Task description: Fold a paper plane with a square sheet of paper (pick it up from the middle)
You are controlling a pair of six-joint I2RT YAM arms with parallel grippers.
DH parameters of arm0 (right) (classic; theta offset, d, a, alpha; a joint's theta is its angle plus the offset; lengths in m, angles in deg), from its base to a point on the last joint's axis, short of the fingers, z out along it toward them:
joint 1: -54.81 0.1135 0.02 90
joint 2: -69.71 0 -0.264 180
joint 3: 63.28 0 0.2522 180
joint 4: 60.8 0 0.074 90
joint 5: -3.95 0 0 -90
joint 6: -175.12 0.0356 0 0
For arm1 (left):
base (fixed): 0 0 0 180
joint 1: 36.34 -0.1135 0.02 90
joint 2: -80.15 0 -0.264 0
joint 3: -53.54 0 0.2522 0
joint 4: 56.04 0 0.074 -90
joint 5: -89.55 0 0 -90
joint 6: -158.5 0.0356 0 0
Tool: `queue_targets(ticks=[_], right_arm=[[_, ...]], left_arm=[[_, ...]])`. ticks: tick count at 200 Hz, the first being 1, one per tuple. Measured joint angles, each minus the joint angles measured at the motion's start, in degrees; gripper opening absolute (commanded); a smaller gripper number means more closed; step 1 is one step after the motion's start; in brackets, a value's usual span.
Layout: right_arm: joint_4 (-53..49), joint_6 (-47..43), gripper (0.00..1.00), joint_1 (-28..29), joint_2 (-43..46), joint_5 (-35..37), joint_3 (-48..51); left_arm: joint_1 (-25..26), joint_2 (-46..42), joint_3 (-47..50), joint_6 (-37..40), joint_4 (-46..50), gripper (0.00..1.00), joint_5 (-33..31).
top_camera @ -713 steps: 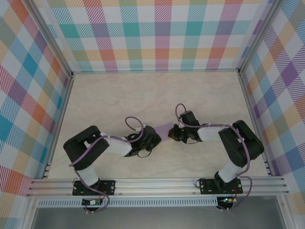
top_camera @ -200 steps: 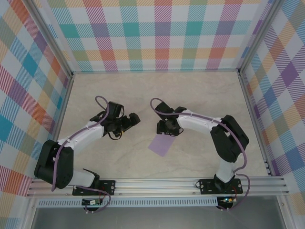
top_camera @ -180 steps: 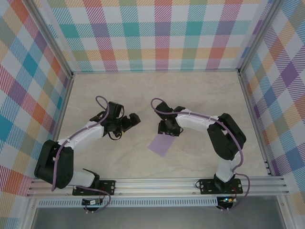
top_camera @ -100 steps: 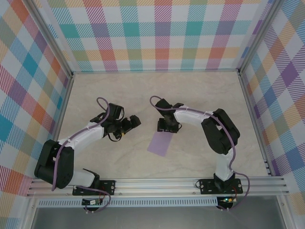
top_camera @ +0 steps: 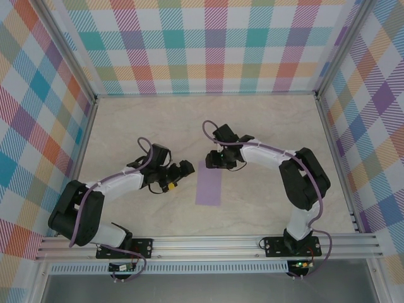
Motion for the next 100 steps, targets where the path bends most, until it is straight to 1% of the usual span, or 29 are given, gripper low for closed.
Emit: queue_targets(ticks=[37, 84, 100], right_arm=[[0.74, 1.49, 0.36, -0.94, -1.05, -1.09, 0.09], [0.57, 2.05, 0.34, -0.98, -5.73, -1.01, -1.73], [0.46, 2.62, 0.33, -1.22, -6.82, -0.52, -1.84]], left_arm=[[2.67, 0.22, 0.37, -1.81, -0.68, 0.95, 0.37], [4.52, 1.46, 1.42, -4.20, -2.14, 0.92, 0.96], [5.38, 1.68, 1.53, -5.25, -2.84, 0.89, 1.36]])
